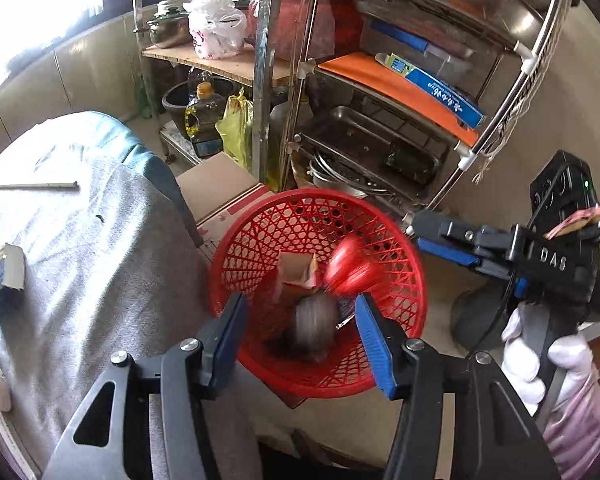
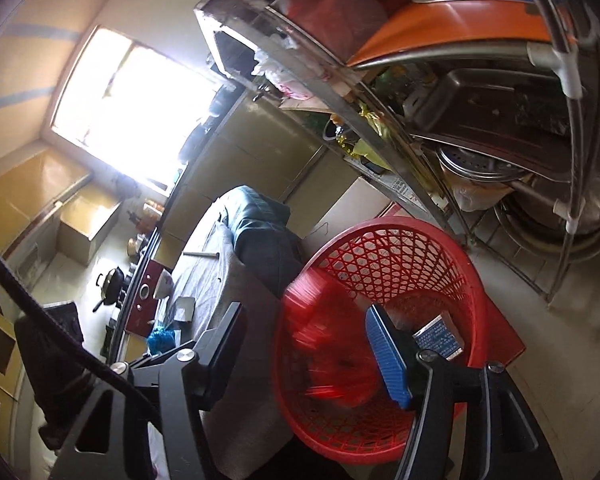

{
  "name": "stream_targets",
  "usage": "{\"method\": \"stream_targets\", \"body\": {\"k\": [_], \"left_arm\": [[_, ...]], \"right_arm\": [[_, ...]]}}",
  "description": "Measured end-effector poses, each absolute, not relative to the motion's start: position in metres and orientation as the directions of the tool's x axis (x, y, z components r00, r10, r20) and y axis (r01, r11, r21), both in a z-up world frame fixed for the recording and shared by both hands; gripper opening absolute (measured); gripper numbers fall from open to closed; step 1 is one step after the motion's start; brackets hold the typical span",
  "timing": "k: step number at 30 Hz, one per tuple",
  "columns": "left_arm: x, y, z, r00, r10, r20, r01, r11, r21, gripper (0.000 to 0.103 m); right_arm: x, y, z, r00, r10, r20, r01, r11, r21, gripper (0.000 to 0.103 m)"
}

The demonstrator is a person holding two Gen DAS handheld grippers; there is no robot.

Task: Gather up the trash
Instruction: 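Drop the black bag and the red bag into the red basket, then return both tools over the table toward the remaining items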

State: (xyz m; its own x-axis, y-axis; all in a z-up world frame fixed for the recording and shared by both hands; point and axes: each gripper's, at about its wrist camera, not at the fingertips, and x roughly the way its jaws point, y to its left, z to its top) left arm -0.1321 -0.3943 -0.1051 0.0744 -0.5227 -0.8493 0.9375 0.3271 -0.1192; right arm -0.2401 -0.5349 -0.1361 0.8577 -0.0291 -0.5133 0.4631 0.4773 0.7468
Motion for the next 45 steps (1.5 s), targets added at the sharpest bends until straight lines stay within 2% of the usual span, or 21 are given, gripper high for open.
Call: {"method": "stream_targets", "body": {"k": [6, 9, 17, 27, 41, 45], "left_arm": [[-0.125, -0.373, -0.089, 0.222, -0.498, -0.838, 0.912, 0.410, -0.002, 0.061], [-0.122, -0.354, -0.076, 0.341, -0.468, -0.816, 0.878, 0.469, 0.098, 0.065], [-0.111, -0.295, -0.040, 0.534, -0.417, -0.736, 0.768, 0.603, 0.216, 0.074], [-0.111, -0.206, -0.006, 0.673, -0.359, -0.646, 0.618, 0.754, 0.225, 0.081], [-0.127, -0.101, 0.016, 0.779, -0.252, -0.573, 0.442, 0.870, 0.218, 0.082], [-0.127, -0.080, 0.023, 0.803, -0.225, -0.551, 0.396, 0.893, 0.212, 0.091]], "right_arm": [[-0.234, -0.531, -0.130, 0.861, -0.026, -0.508, 0.453, 0.492, 0.743, 0.066], [-0.227, -0.522, -0.125, 0.863, -0.015, -0.506, 0.441, 0.511, 0.738, 0.066], [-0.198, -0.482, -0.095, 0.873, 0.027, -0.488, 0.376, 0.599, 0.707, 0.066], [-0.176, -0.413, -0.046, 0.889, 0.067, -0.452, 0.266, 0.729, 0.631, 0.066], [-0.156, -0.314, -0.006, 0.885, 0.193, -0.424, 0.083, 0.830, 0.551, 0.066], [-0.153, -0.291, 0.006, 0.882, 0.216, -0.420, 0.035, 0.857, 0.515, 0.066]]}}
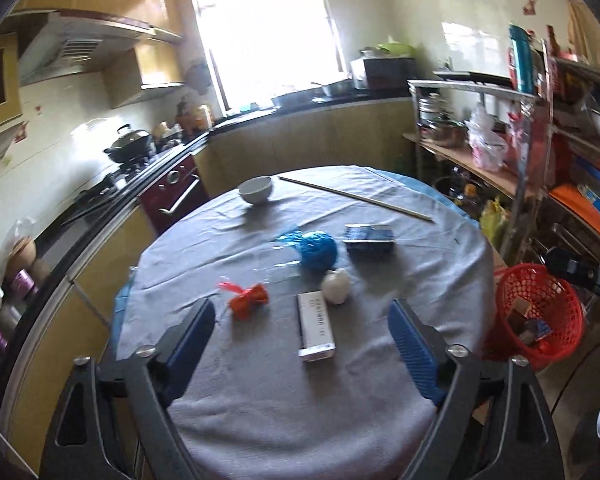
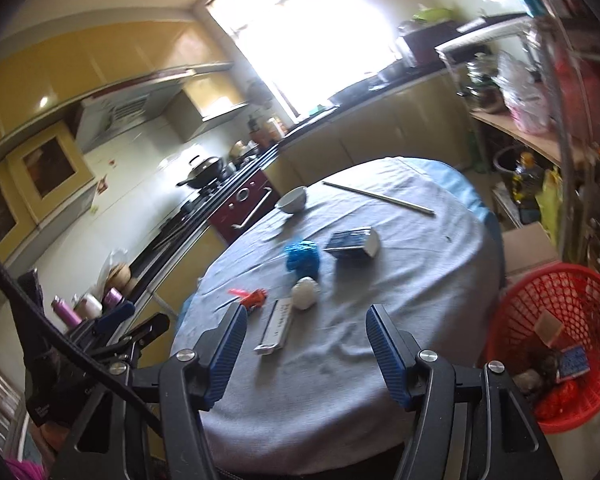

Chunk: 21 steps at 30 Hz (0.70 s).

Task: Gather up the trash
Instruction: 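Return both tools over the table toward the remaining items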

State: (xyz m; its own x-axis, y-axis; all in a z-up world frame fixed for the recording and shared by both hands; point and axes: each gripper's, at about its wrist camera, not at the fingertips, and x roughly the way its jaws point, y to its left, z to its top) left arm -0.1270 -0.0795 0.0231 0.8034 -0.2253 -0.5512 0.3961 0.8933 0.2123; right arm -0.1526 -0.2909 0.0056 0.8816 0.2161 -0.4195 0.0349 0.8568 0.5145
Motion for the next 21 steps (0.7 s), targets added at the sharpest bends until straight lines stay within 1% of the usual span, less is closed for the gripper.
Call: {"method": "stream_targets", "body": {"k": [5, 12, 17, 21], "left_arm": [[-0.118, -0.060, 0.026, 0.813, -0.211, -0.542, 0.361, 0.914, 0.186, 0.092], [-0.102, -0.037, 0.024, 0.823, -0.192, -0.535, 0.330, 0.928, 0.174, 0.092], [-0.083, -0.016, 0.024, 0.827, -0.194, -0.528, 0.316, 0.937, 0.152, 0.092], [-0.062, 0.011, 0.022, 0.833, -0.156, -0.530, 0.284, 0.944, 0.168, 0.092]], "right_arm": [[-0.146, -0.269, 0.014, 0.878, 0.222, -0.423, 0.002, 0.884, 0.468, 0.066], [-0.137, -0.251, 0.018, 0.871, 0.215, -0.443, -0.001, 0.901, 0.435, 0.066], [-0.134, -0.237, 0.028, 0.869, 0.175, -0.462, 0.020, 0.922, 0.387, 0.066], [-0.132, -0.222, 0.044, 0.873, 0.144, -0.466, 0.034, 0.935, 0.352, 0.066]]}}
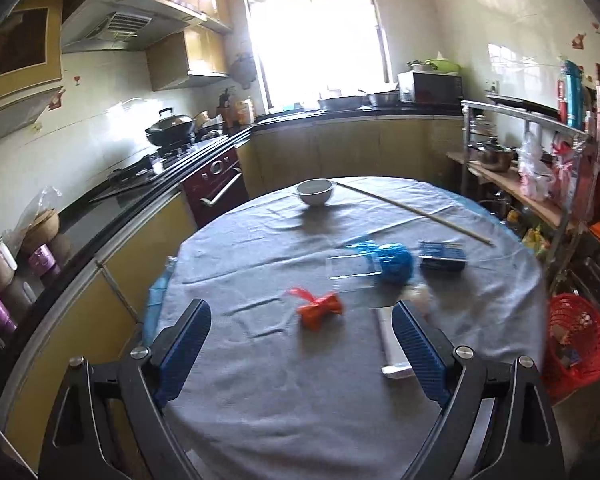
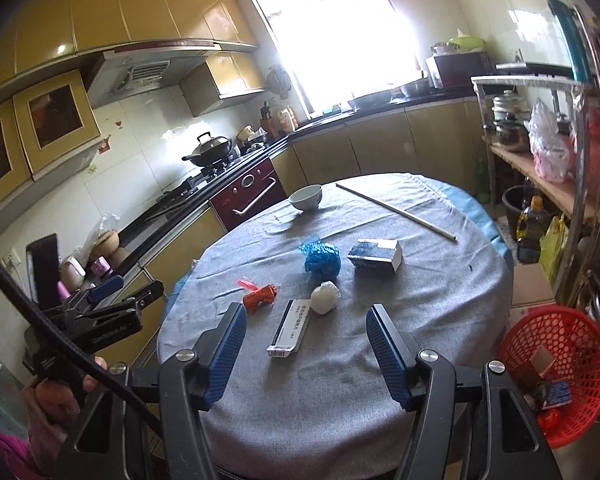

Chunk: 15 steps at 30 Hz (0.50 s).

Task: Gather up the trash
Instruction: 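Return both tools over the table toward the remaining items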

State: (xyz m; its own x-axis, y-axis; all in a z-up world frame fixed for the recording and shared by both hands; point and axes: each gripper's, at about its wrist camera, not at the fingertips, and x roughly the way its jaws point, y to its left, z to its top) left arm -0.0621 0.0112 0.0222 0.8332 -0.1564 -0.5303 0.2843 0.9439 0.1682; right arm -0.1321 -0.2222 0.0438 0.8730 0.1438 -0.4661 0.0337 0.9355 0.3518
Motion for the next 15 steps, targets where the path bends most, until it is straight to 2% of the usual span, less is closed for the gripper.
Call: {"method": "stream_targets", "body": {"k": [5, 8, 15], "left_arm": [[-0.048, 0.052, 0.016, 0.842, -0.070, -0.535, 0.217, 0.952, 0.216, 0.092], [-0.046, 0.074, 0.010, 0.845, -0.023, -0.534, 0.175, 0.956, 0.237, 0.092], [-0.037, 0.091, -0.005, 0.821, 0.024, -0.571, 0.121, 0.969, 0.215, 0.092]], "right_arm": [[-0.120, -0.204, 0.072, 0.892, 0.148, -0.426, 0.003, 0.943, 0.332, 0.067], [-0.102, -0.192, 0.079, 0.901, 0.182, -0.394, -0.039, 0.938, 0.346, 0.072], [-0.056, -0.155, 0.055, 0.832, 0.279, -0.479, -0.131, 0.938, 0.320, 0.072]]}}
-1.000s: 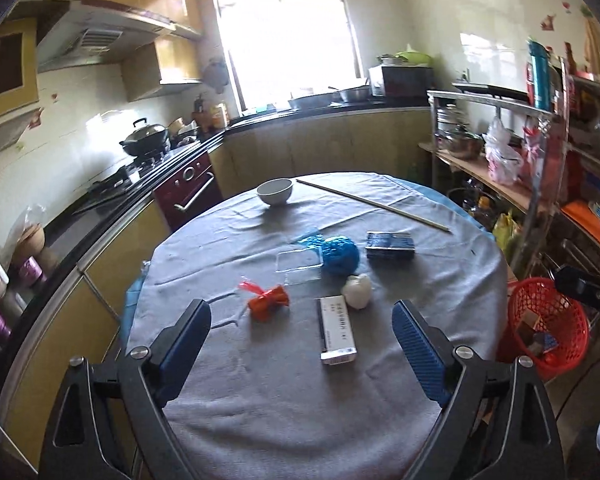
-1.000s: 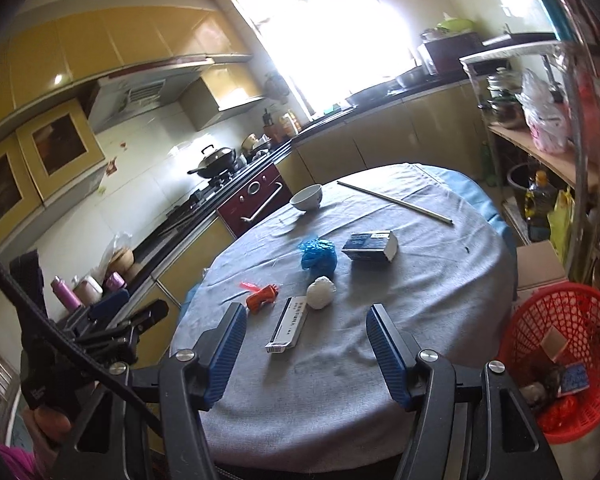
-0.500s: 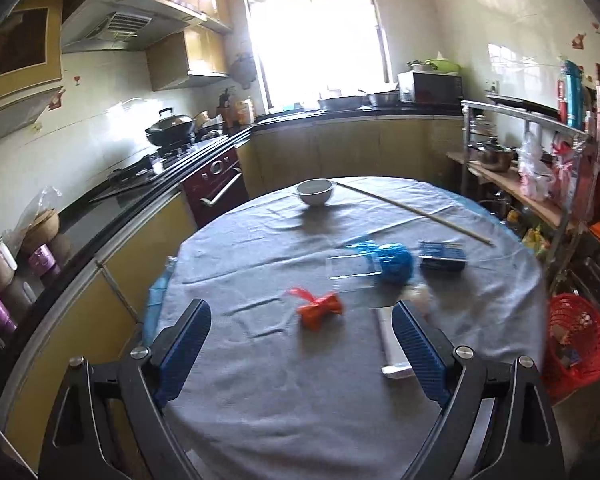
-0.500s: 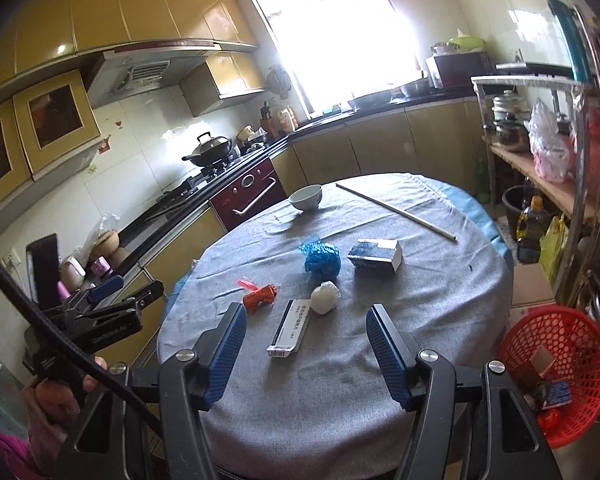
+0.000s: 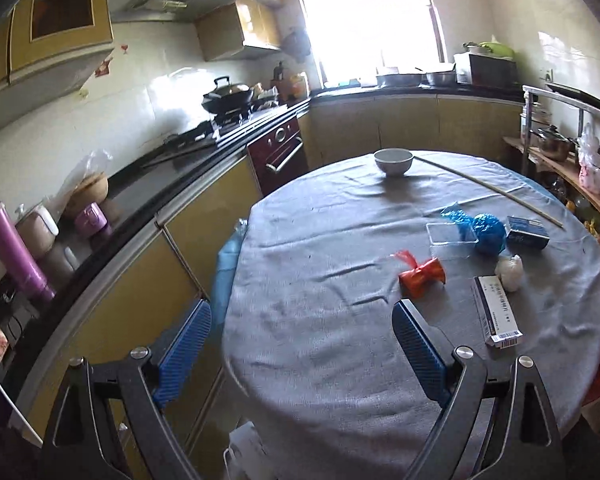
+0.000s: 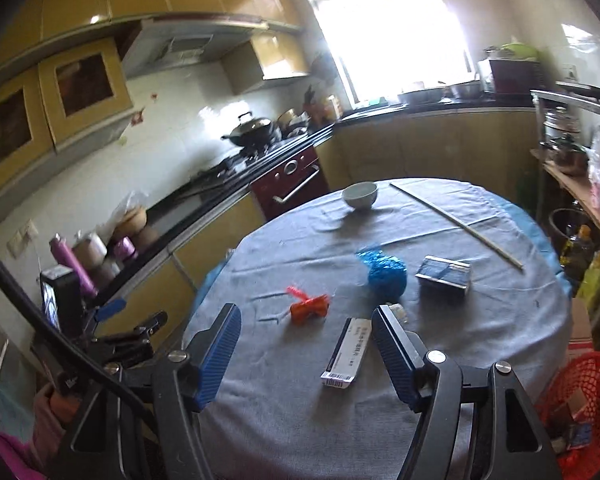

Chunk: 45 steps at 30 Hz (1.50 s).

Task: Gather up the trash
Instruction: 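Return both tools over the table toward the remaining items, then approach the orange mesh bag with the left tool while the right tool grasps the blue bag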

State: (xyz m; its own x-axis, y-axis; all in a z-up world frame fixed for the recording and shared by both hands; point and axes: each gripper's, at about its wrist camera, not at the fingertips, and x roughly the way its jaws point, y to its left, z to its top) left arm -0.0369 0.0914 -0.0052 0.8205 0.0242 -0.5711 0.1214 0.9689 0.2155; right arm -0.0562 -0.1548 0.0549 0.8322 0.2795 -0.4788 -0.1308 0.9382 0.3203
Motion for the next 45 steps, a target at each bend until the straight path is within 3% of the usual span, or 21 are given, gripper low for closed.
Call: {"method": "stream_targets", "body": {"k": [19, 26, 45], "left_arm": [[-0.001, 0.000, -0.007, 0.782, -0.020, -0.624, 0.212, 0.949, 0.235, 0.092], [0.006, -0.027, -0.025, 0.727, -0.034, -0.685, 0.239, 0.949, 0.206, 0.092], [0.054, -0.004, -0.060, 0.673, 0.010, -0.740, 0.195, 0.962, 0.191, 0.092]], "right_arm": [[0.014, -0.216, 0.024, 0.792, 0.385, -0.473, -0.201, 0.897, 0.393, 0.072], [0.010, -0.261, 0.003, 0.790, 0.385, -0.476, -0.156, 0.879, 0.451, 0.072], [0.099, -0.264, -0.057, 0.662, 0.518, -0.541, -0.103, 0.779, 0.619, 0.072]]}}
